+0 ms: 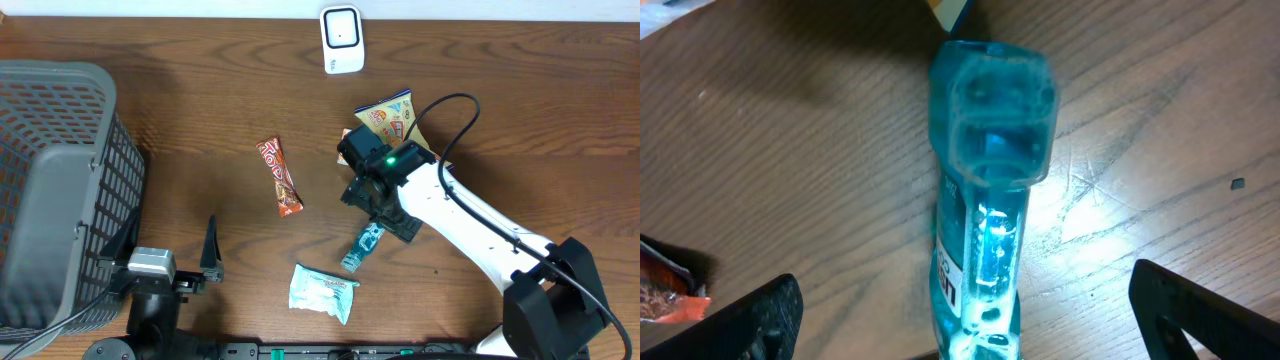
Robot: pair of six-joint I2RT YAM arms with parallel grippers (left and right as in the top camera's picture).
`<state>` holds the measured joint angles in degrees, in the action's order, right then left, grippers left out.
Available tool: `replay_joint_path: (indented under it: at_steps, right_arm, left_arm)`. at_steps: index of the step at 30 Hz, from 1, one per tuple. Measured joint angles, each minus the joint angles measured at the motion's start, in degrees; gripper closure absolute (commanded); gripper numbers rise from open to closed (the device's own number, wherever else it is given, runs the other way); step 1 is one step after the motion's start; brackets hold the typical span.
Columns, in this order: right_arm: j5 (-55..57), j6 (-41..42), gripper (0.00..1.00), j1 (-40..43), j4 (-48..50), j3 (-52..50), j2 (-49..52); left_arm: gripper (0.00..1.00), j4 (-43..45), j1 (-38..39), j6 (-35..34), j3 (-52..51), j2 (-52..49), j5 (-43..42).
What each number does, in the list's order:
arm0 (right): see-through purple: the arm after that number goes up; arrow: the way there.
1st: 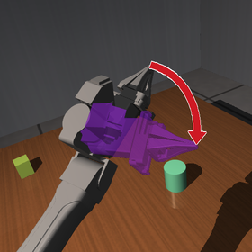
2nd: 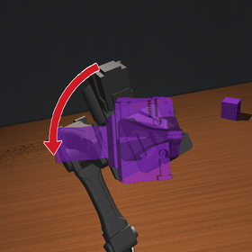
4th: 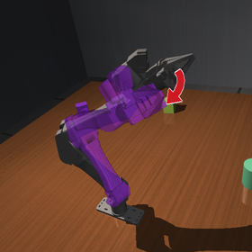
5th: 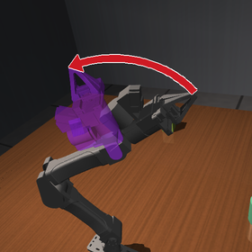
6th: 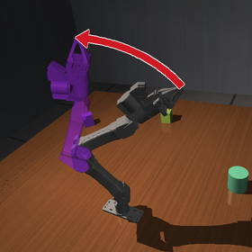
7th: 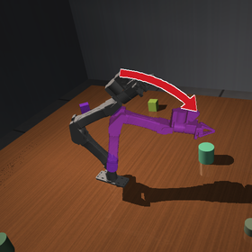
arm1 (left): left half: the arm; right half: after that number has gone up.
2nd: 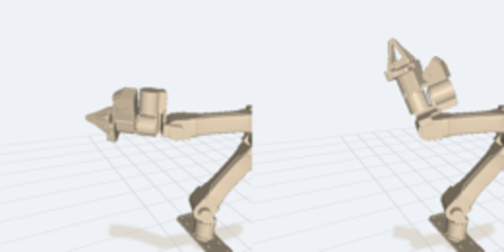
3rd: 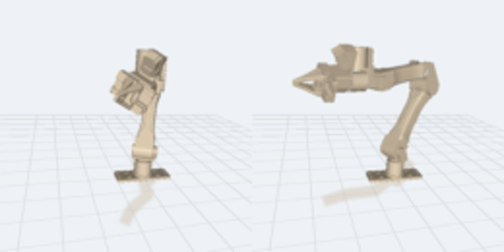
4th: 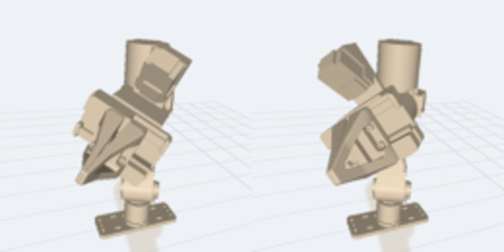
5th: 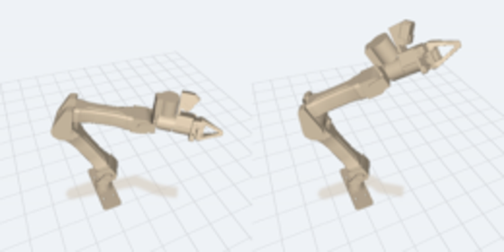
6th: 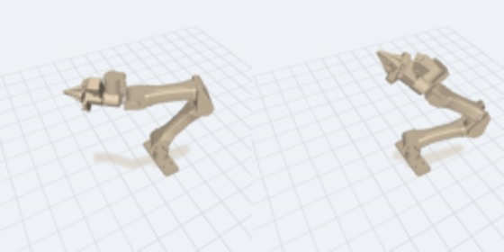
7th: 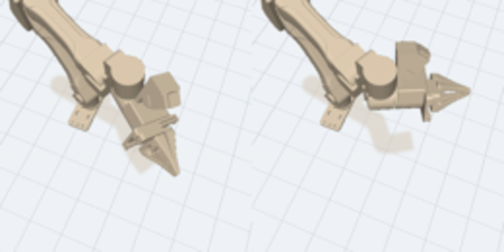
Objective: Scan the item barcode
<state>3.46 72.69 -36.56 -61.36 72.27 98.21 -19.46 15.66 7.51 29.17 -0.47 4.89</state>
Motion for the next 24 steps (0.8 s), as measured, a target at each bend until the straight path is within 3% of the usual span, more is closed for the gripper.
replay_joint_path:
  at_steps: [5,12,19,24]
  right_arm:
    - [0.1,-0.3,0.01,2.6,1.7,0.0,0.0]
    - [-0.1,-3.0,0.08,6.4,7.6,-2.8,0.0]
    - [-1.2,-3.8,0.1,6.8,12.8,-6.9,0.0]
    - [-1.6,-4.2,0.17,6.8,18.5,-11.3,0.0]
  left_arm:
    - [0.0,0.0,0.0,0.0,0.0,0.0,0.0]
    - [0.0,0.0,0.0,0.0,0.0,0.0,0.0]
    - [0.0,0.0,0.0,0.0,0.0,0.0,0.0]
    - [0.0,0.0,0.0,0.0,0.0,0.0,0.0]
